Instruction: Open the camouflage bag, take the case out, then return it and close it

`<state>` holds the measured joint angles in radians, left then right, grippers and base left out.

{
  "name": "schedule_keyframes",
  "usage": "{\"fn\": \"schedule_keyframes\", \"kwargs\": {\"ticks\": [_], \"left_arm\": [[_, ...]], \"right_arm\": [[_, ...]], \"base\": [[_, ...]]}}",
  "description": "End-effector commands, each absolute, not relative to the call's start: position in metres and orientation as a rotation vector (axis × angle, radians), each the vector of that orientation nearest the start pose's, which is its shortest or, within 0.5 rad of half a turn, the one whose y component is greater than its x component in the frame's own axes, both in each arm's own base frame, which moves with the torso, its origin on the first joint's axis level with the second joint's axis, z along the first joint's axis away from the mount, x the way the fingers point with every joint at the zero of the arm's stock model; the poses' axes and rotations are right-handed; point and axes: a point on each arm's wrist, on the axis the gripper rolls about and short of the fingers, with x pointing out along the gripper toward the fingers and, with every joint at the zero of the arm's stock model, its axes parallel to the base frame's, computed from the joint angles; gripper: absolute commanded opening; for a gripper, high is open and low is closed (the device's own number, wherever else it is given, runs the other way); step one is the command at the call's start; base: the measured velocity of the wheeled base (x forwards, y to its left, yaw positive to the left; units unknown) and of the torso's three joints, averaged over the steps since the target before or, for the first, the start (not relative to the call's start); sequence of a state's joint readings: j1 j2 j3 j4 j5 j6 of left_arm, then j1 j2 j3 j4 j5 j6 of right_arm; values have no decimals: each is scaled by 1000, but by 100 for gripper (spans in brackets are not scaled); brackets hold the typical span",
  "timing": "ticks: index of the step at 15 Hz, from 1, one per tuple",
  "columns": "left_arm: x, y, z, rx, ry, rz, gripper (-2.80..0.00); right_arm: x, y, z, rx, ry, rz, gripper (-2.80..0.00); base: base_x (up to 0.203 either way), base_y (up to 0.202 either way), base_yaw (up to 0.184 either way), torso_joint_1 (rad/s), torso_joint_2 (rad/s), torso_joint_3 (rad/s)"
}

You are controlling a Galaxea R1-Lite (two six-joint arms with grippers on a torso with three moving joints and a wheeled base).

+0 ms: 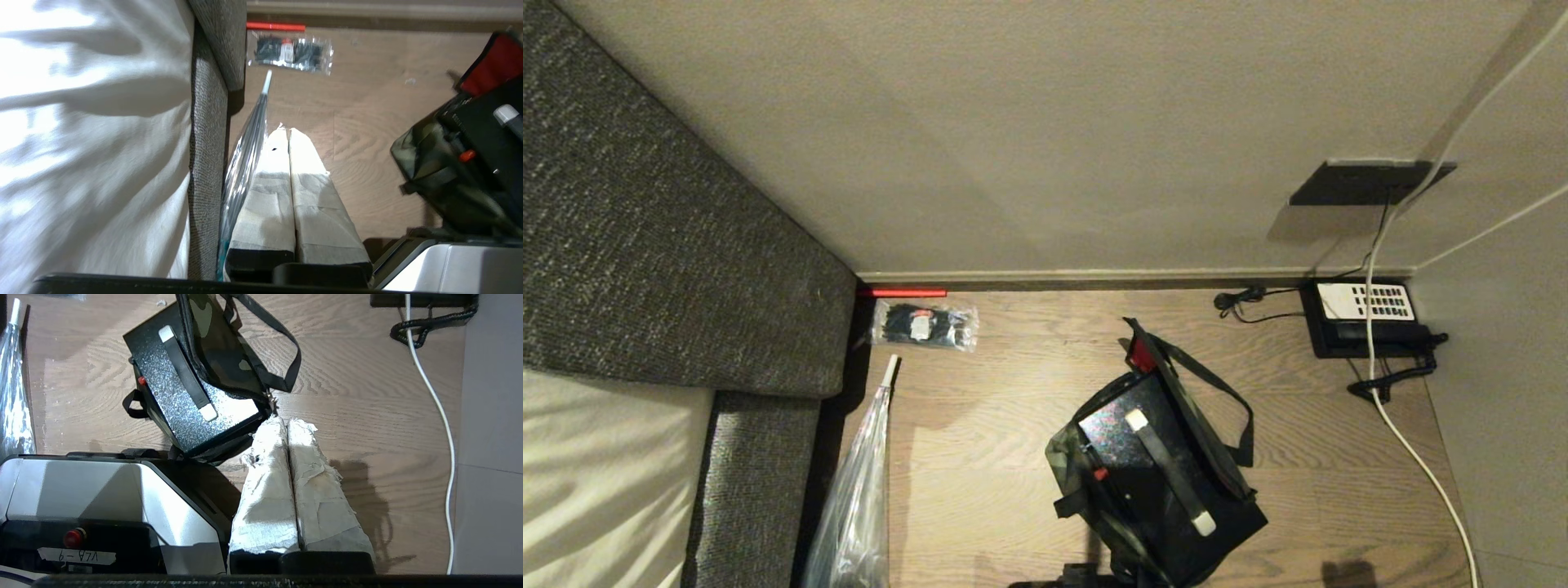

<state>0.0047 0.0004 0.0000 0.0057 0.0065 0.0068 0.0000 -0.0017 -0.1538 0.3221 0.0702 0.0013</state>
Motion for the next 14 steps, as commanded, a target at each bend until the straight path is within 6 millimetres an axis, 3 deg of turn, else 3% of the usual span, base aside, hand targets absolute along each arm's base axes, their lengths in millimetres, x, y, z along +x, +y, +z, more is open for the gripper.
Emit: {"fn": "schedule_keyframes", "kwargs": {"ticks": [1, 14], "left_arm": [[-23, 0, 75, 2, 6, 14, -280], [-23, 0, 75, 2, 5, 8, -280]], "right_arm": [[-36, 2, 85, 6, 138, 69, -280], [-33, 1, 84, 6, 103, 57, -280]], "base": [[0, 0, 0, 6, -1, 206], [0, 0, 0, 3, 1, 201]]}}
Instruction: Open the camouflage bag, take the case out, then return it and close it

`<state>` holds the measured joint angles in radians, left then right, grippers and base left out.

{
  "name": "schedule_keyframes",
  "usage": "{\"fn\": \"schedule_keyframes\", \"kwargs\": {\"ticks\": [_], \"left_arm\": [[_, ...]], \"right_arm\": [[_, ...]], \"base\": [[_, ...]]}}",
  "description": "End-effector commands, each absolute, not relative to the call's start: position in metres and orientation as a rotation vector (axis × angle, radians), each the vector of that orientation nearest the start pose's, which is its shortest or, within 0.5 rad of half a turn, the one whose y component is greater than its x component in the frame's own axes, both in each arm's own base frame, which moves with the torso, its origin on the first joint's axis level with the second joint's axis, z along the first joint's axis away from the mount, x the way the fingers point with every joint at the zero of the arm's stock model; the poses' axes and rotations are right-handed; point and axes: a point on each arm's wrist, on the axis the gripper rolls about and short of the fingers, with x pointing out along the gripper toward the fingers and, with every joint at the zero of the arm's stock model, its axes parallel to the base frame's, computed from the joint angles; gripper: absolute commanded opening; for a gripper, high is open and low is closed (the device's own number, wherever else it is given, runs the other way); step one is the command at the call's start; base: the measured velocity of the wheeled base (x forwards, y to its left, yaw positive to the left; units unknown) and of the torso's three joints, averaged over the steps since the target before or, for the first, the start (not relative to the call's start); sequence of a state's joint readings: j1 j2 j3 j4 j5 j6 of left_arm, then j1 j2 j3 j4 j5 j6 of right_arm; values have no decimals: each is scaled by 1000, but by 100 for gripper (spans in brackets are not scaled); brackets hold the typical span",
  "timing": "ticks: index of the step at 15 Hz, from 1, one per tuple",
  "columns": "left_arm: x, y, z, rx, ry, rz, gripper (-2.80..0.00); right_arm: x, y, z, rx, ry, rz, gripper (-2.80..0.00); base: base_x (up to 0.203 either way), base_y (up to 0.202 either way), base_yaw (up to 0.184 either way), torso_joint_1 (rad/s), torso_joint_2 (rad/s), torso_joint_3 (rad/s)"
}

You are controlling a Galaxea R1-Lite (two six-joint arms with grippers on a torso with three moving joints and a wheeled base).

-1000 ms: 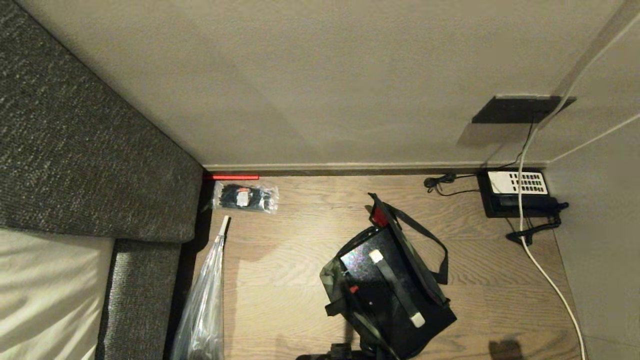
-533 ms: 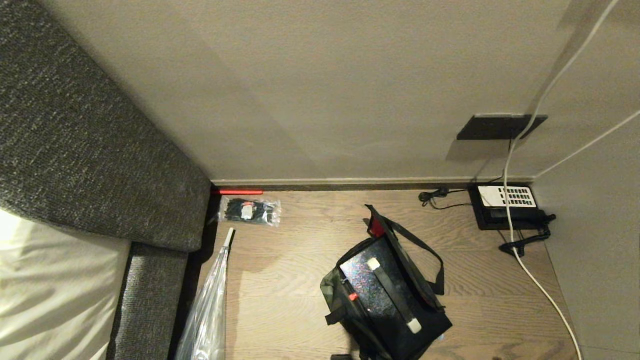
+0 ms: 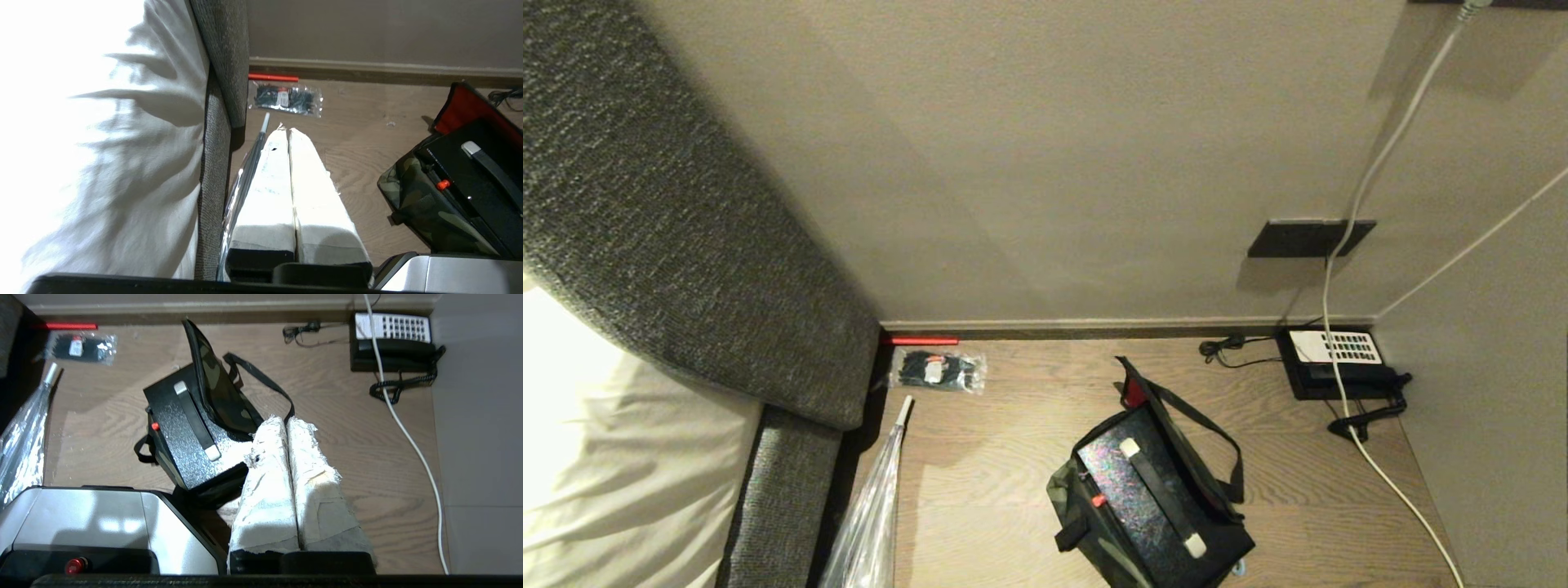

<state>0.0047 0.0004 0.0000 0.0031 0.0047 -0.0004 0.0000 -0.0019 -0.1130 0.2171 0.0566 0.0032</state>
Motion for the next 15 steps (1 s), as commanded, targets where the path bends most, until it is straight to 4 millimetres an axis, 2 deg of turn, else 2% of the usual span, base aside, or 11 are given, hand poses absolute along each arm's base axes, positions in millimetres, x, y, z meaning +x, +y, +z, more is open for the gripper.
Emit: {"fn": "schedule_keyframes", "kwargs": {"ticks": [1, 3, 6, 15], "left_arm": [[-23, 0, 75, 2, 5, 9, -280], [-23, 0, 75, -2, 5, 11, -280], [-23, 0, 75, -2, 3, 9, -280], [-23, 0, 75, -2, 3, 9, -280]], "right_arm": [[-33, 1, 84, 6, 103, 58, -280], [-32, 1, 83, 5, 96, 55, -280], [-22, 0, 75, -1, -17, 10, -280], [-23, 0, 76, -9, -2, -2, -280]], "base": [[0, 0, 0, 2, 4, 207], [0, 0, 0, 5, 4, 205], [0, 0, 0, 3, 0, 199], [0, 0, 0, 2, 5, 199]]}}
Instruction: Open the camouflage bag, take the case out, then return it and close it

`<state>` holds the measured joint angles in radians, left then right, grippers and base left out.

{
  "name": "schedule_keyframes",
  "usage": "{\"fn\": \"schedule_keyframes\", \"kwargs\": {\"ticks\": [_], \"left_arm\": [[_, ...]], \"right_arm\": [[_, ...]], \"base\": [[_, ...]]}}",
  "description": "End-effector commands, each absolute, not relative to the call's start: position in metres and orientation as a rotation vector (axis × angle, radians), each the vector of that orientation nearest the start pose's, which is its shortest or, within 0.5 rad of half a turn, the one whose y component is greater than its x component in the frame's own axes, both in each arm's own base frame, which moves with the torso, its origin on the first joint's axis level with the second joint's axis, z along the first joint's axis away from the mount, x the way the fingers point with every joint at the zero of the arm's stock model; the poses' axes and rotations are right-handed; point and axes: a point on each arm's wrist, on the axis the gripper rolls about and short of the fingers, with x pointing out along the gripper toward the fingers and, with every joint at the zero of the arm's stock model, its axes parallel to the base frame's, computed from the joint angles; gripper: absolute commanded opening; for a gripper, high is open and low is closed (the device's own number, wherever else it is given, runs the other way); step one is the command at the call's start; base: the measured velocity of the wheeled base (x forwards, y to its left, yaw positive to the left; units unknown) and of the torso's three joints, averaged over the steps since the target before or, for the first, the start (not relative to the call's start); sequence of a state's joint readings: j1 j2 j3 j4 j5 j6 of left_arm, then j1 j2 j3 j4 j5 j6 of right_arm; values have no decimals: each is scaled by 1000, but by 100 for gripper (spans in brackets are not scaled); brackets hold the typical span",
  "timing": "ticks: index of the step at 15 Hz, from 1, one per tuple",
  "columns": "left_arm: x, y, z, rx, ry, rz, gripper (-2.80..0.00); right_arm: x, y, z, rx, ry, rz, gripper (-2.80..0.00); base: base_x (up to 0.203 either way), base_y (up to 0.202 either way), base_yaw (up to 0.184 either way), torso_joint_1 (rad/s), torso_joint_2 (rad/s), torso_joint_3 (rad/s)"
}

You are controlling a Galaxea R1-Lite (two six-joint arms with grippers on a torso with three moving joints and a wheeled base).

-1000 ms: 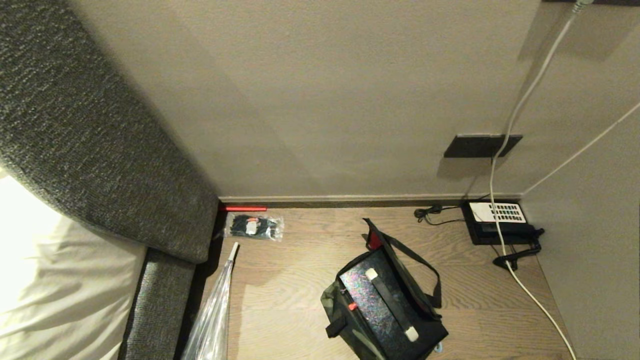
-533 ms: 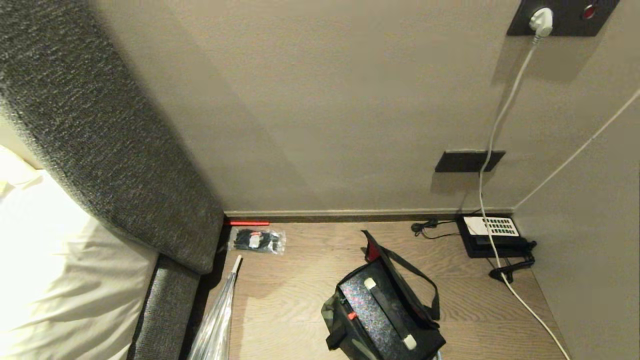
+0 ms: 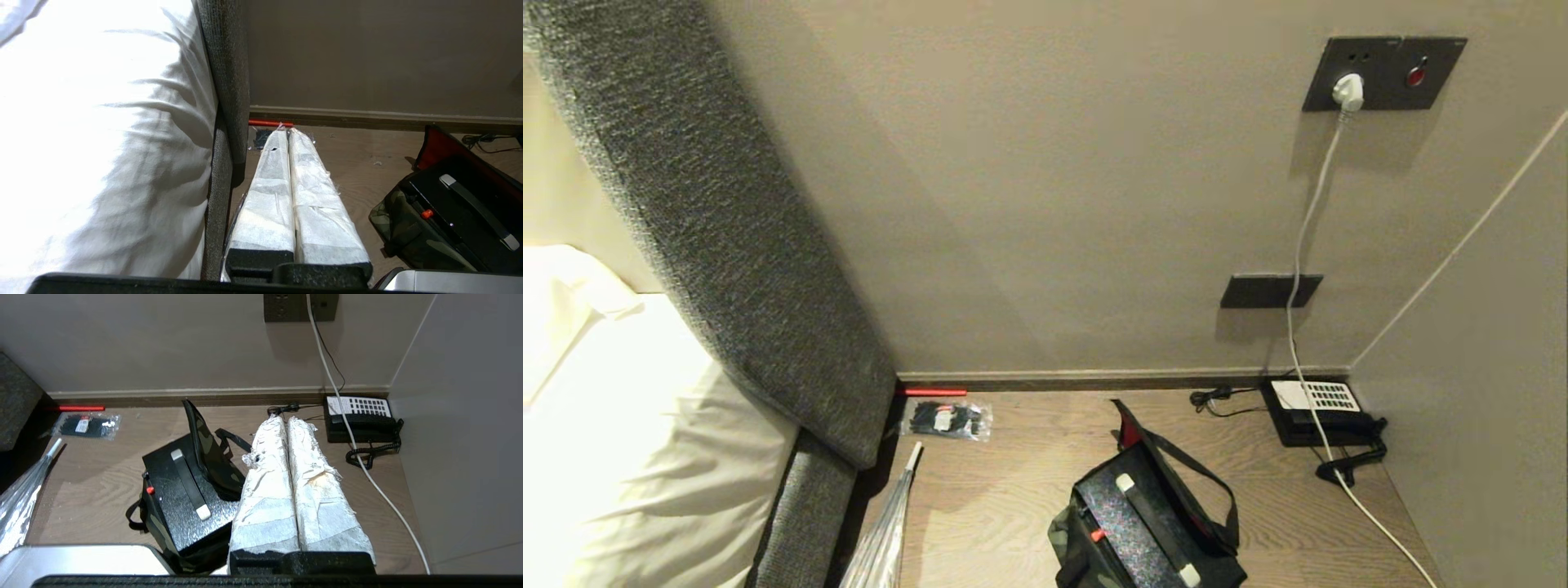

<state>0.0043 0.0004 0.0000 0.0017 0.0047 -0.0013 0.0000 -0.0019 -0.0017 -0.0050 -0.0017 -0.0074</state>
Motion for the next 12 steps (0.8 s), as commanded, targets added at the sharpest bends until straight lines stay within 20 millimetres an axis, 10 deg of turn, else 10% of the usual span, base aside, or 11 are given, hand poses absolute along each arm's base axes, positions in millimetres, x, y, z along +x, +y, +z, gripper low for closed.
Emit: {"fn": "schedule_keyframes", "kwargs": {"ticks": [1, 12], "left_arm": [[-23, 0, 75, -2, 2, 9, -280], [-23, 0, 75, -1, 4, 9, -280]], "right_arm": [[-23, 0, 76, -6, -3, -2, -280], [-23, 0, 76, -9, -5, -2, -280]], "base": [[0, 0, 0, -1, 1, 209], [0, 0, 0, 3, 3, 202]]}}
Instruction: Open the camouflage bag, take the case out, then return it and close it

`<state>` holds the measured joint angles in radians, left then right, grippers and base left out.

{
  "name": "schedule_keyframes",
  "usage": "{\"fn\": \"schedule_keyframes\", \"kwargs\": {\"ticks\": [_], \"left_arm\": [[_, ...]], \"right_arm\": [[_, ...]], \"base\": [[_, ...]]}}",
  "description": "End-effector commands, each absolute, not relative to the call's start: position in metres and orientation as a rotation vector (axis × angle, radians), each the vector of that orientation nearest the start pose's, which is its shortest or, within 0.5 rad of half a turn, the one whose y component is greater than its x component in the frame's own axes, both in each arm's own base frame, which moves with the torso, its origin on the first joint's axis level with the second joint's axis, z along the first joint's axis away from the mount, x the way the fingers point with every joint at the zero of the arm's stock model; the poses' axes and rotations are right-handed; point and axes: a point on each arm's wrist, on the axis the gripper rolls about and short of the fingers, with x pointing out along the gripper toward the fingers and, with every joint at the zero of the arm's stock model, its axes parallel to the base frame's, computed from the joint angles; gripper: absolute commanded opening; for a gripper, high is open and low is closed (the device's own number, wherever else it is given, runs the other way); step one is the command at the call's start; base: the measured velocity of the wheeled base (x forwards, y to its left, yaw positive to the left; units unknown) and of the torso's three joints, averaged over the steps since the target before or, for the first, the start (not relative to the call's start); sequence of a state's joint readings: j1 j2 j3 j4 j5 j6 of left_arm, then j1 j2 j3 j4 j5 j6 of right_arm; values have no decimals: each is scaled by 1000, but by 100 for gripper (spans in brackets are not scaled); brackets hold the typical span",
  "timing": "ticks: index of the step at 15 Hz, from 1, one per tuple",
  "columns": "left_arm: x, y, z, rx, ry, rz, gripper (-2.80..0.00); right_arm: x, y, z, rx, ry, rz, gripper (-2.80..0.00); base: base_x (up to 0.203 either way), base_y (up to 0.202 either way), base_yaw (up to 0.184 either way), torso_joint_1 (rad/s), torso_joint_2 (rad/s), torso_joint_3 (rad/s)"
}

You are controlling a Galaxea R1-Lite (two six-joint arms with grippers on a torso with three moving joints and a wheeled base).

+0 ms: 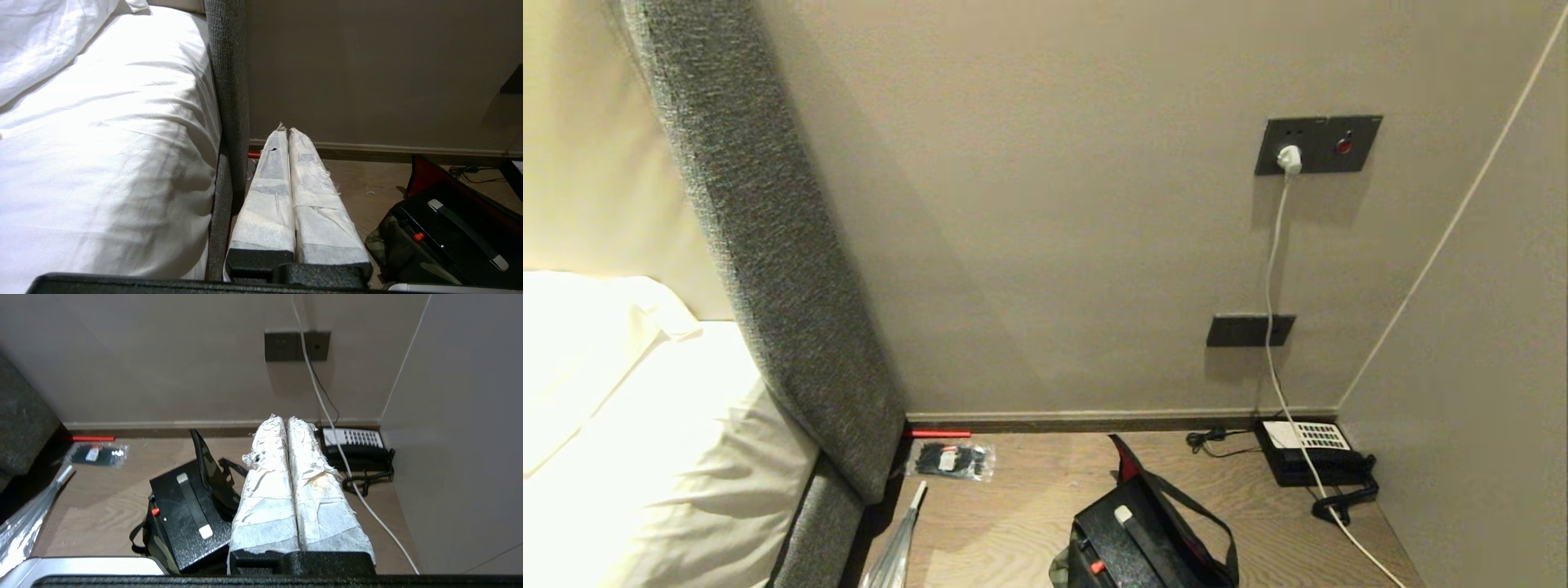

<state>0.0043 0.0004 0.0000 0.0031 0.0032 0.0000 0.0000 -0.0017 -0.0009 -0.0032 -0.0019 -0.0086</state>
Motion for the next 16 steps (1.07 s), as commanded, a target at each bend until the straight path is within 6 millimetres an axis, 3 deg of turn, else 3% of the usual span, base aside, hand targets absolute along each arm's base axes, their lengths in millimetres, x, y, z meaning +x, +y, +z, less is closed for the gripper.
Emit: {"fn": "schedule_keyframes", "kwargs": {"ticks": [1, 4, 16], "left_arm": [[-23, 0, 75, 9, 8, 4, -280], [-23, 0, 75, 89, 9, -7, -280], [-23, 0, 75, 44, 3, 1, -280]], "right_arm": [[-23, 0, 76, -9, -5, -2, -280], [-23, 0, 76, -12, -3, -2, -280], [-23, 0, 76, -1, -5, -2, -280]], "base": [[0, 0, 0, -1, 6, 206], [0, 0, 0, 3, 3, 137], [0, 0, 0, 0, 0, 7]]}}
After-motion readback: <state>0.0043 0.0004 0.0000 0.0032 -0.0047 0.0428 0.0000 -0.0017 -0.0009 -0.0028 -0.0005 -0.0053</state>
